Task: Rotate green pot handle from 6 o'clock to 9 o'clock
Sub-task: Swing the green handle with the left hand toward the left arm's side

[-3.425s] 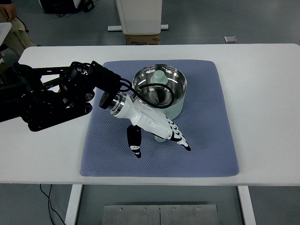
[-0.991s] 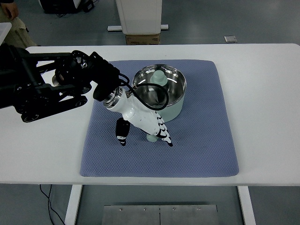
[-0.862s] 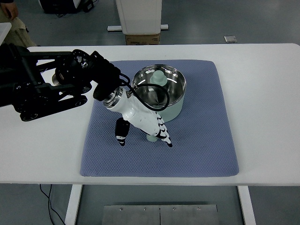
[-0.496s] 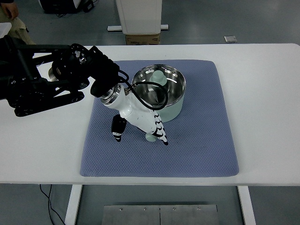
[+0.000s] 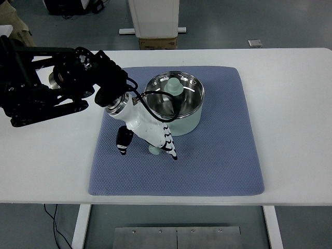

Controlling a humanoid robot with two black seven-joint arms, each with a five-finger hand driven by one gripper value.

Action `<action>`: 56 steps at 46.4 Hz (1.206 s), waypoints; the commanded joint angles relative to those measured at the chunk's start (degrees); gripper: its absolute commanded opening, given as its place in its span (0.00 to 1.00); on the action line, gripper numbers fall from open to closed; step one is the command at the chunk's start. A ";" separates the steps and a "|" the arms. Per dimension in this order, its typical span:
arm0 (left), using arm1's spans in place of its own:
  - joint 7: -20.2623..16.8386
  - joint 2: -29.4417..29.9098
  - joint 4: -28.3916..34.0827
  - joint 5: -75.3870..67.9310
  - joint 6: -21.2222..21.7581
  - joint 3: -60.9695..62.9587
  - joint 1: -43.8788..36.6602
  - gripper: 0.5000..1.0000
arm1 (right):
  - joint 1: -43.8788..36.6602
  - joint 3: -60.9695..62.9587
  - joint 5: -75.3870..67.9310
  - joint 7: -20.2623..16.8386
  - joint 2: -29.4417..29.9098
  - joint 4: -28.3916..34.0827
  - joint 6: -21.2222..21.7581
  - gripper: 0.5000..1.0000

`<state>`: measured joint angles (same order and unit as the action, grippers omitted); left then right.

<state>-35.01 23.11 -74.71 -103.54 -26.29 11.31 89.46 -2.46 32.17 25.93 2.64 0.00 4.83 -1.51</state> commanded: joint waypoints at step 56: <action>0.01 5.19 0.10 -1.67 1.85 6.80 3.44 1.00 | 0.00 0.00 0.00 0.00 0.00 0.00 0.01 1.00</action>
<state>-35.00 28.22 -74.63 -105.21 -24.54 18.00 92.64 -2.46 32.17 25.93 2.64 0.00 4.83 -1.50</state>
